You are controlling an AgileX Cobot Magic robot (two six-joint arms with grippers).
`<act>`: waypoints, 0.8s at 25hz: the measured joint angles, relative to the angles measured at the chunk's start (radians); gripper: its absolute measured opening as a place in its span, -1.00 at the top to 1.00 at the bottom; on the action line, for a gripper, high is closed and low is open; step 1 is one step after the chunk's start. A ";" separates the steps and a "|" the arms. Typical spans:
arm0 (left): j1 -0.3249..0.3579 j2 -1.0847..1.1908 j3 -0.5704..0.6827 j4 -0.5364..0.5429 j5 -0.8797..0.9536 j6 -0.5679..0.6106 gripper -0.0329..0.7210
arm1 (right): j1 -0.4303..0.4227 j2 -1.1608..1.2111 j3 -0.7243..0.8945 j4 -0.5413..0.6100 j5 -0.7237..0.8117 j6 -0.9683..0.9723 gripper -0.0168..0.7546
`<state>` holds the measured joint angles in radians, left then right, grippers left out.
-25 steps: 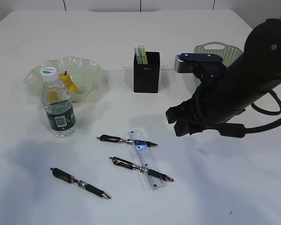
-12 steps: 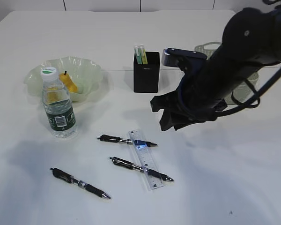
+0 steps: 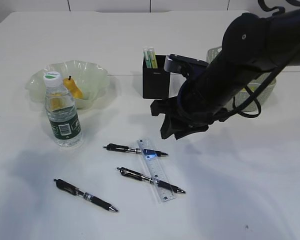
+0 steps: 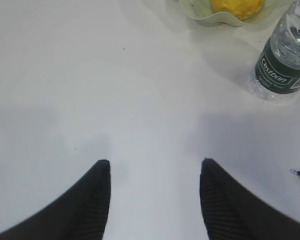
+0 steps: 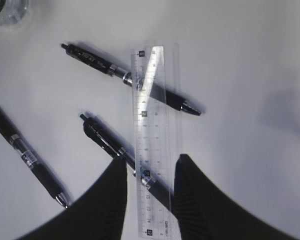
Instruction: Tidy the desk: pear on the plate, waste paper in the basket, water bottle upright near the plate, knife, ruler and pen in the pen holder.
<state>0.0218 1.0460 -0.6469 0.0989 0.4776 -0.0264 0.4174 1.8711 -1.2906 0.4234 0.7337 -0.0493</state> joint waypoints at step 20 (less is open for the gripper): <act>0.000 0.000 0.000 0.000 0.004 0.000 -0.15 | 0.087 0.155 -0.123 -0.003 -0.008 0.000 0.32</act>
<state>0.0218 1.0460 -0.6469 0.0989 0.4819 -0.0264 0.5040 2.0263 -1.4136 0.4204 0.7261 -0.0493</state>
